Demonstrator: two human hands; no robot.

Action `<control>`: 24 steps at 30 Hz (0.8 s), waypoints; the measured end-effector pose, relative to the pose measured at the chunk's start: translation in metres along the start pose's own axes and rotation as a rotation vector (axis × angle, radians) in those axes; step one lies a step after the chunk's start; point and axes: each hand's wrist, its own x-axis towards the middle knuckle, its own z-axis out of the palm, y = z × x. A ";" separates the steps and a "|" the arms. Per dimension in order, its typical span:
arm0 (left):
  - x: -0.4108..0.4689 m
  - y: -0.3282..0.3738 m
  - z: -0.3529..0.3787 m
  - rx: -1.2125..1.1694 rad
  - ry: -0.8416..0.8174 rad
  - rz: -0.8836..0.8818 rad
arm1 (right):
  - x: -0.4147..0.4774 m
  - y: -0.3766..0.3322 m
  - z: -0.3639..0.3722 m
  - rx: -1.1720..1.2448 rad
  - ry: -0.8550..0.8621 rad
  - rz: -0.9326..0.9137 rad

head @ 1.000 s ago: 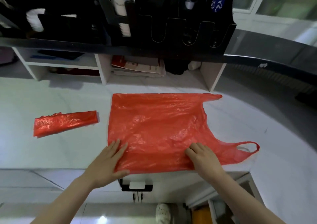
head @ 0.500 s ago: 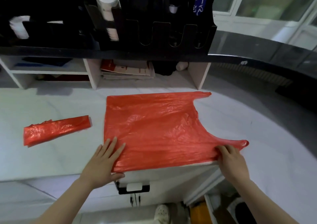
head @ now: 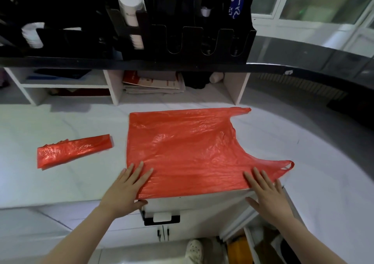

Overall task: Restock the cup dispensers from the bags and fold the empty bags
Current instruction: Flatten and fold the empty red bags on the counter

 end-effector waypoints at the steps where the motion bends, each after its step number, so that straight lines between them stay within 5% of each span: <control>1: 0.000 0.000 -0.001 -0.004 0.017 0.003 | -0.001 0.002 -0.002 0.011 0.004 0.002; 8: -0.012 -0.003 -0.008 -0.048 0.087 0.078 | -0.007 0.002 -0.015 0.112 0.233 0.002; 13: -0.024 0.000 -0.010 -0.334 0.278 0.013 | -0.003 0.005 -0.015 0.189 0.242 0.051; 18: -0.027 0.003 -0.016 -0.197 0.561 0.077 | 0.001 0.003 -0.019 0.210 0.286 0.095; 24: -0.025 0.002 -0.025 -0.165 0.539 0.053 | 0.001 0.000 -0.024 0.221 0.280 0.156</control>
